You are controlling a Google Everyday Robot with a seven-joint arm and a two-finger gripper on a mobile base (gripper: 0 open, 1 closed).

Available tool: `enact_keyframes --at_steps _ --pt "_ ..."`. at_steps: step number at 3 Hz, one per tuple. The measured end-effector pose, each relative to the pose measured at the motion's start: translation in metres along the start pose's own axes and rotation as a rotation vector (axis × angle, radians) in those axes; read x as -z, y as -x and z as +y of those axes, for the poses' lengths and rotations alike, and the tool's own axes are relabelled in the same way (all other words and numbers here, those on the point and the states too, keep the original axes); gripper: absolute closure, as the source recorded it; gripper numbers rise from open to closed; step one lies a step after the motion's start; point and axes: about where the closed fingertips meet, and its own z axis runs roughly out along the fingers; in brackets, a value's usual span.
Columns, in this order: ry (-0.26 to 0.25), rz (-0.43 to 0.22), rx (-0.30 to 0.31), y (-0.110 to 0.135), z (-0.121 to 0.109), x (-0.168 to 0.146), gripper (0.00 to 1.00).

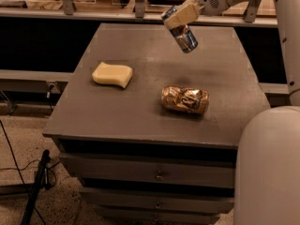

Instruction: Place redbull can upright

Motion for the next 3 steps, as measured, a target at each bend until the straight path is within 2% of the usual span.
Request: enact_keyframes --at_steps 1,2,3 --pt "0.056 -0.118 -0.048 -0.003 -0.003 -0.002 1.0" --pt "0.146 -0.391 -0.135 -0.011 -0.01 0.009 1.0" --pt "0.213 -0.498 -0.149 0.007 0.002 0.011 1.0"
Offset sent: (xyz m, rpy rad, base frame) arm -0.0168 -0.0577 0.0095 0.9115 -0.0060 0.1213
